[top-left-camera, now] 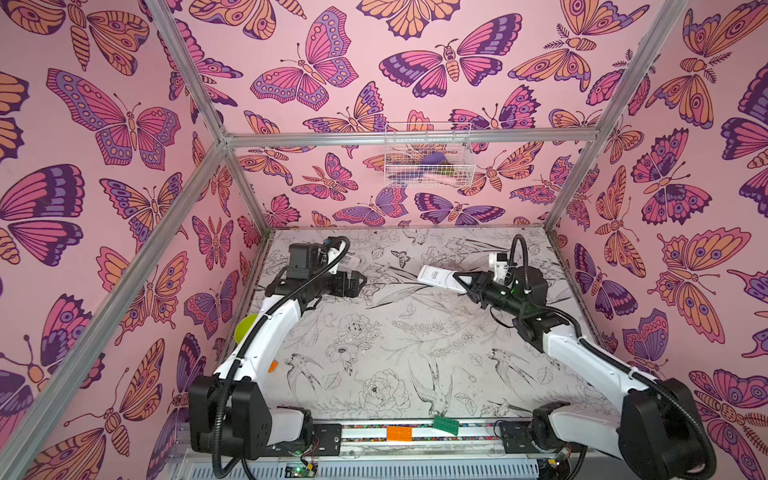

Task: Unload the batteries from the remote control

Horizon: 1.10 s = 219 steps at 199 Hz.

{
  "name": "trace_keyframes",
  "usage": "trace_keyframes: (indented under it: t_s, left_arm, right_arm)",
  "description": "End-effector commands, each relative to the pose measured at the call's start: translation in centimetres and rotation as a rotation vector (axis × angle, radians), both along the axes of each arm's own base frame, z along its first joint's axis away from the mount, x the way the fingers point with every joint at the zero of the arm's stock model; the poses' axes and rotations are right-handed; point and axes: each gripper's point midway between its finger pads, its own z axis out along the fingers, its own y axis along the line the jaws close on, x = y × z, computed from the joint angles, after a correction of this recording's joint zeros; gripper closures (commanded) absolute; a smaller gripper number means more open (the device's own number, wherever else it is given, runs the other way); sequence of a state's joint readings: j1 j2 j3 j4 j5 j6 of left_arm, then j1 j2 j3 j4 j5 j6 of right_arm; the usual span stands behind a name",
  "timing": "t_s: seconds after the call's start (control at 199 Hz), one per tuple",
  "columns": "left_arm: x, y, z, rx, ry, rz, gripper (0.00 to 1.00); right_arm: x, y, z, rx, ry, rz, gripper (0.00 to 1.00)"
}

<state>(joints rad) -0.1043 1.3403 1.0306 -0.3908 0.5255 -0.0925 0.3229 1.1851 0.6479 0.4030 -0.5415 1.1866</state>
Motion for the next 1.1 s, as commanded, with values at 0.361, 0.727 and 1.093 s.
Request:
trace_keyframes:
  t_s: [0.361,0.727,1.093]
  left_arm:
    - [-4.9,-10.7,1.6,-0.517,0.193,-0.285,0.0]
    - [-5.7,-10.9,0.6,-0.507,0.186,-0.276,0.0]
    - [-5.5,-11.2,1.3,-0.529,0.178,-0.298,0.03]
  right_arm:
    - [-3.8,4.7,-0.7,-0.015,-0.184,0.168,0.88]
    - [-3.1,6.9,2.1,0.087,-0.242,0.236,0.88]
    - [-3.2,10.7,3.1,0.116,-0.265,0.367,0.89]
